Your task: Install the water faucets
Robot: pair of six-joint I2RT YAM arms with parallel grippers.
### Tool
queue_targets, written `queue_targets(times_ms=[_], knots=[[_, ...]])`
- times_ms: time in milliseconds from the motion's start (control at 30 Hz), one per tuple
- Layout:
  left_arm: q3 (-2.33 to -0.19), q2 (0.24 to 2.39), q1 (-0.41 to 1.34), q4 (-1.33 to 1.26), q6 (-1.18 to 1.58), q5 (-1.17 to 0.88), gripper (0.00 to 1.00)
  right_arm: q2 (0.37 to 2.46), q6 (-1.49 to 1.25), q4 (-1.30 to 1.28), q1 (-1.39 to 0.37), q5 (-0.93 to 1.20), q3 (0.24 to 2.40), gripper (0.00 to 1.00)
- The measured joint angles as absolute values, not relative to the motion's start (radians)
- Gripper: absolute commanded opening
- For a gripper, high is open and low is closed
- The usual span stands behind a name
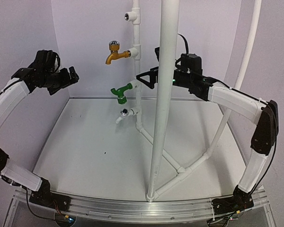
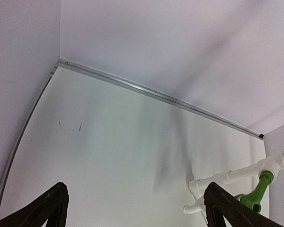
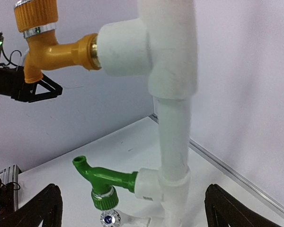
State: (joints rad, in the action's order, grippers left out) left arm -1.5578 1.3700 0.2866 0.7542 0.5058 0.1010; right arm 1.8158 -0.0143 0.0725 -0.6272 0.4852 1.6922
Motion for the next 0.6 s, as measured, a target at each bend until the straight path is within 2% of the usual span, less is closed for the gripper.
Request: queue_targets(times_ms=[267, 600], knots=[[-1.600, 1.573, 0.139, 0.830, 0.612, -0.157, 1.00, 1.621, 0.013, -0.015, -0.523, 0.416, 1.452, 0.98], [-1.595, 1.628, 0.119, 0.834, 0.630, -0.242, 1.00, 1.462, 0.068, -0.097, -0.522, 0.432, 1.196, 0.98]])
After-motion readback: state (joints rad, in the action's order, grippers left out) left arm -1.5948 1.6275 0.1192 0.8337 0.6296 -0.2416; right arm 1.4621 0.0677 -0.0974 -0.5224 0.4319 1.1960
